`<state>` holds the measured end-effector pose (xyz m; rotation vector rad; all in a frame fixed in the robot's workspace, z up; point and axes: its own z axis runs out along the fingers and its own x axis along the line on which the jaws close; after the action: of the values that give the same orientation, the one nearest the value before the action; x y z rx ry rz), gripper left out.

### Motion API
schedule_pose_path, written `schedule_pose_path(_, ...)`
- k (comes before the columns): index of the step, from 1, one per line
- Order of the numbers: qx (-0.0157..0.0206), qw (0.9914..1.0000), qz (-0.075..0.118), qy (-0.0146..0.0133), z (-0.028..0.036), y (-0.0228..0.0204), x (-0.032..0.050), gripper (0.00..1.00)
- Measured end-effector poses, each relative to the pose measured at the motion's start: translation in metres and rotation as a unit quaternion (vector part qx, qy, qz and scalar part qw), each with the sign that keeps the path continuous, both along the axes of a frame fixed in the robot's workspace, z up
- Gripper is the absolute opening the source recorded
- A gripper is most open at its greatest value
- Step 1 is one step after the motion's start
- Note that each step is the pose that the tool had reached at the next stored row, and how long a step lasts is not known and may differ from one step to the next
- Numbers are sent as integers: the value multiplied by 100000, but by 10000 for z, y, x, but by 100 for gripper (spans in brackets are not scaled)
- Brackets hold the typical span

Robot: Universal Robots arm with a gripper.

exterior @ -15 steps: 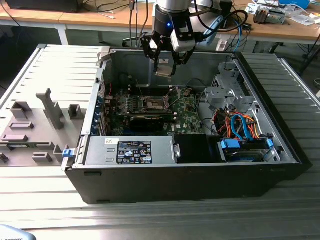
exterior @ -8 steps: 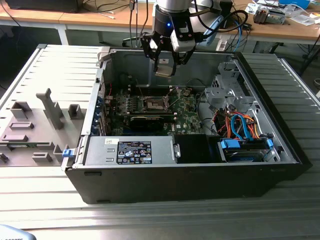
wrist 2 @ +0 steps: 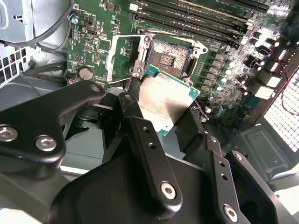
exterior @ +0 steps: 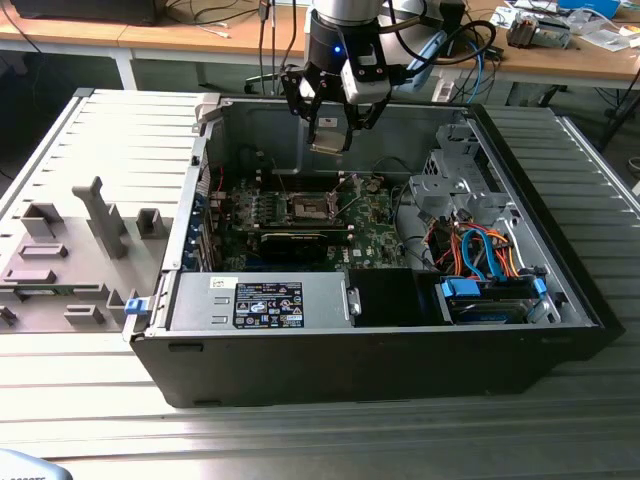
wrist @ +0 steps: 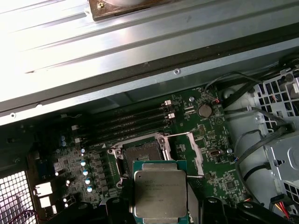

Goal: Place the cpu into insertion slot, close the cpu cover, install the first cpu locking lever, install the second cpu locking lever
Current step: 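Place the cpu into insertion slot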

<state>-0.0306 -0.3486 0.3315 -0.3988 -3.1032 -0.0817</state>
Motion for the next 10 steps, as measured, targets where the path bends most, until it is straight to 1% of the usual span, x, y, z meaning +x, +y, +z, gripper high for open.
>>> schedule_pose_path(10,1,99999,-531,-1,-1,0,0,55)
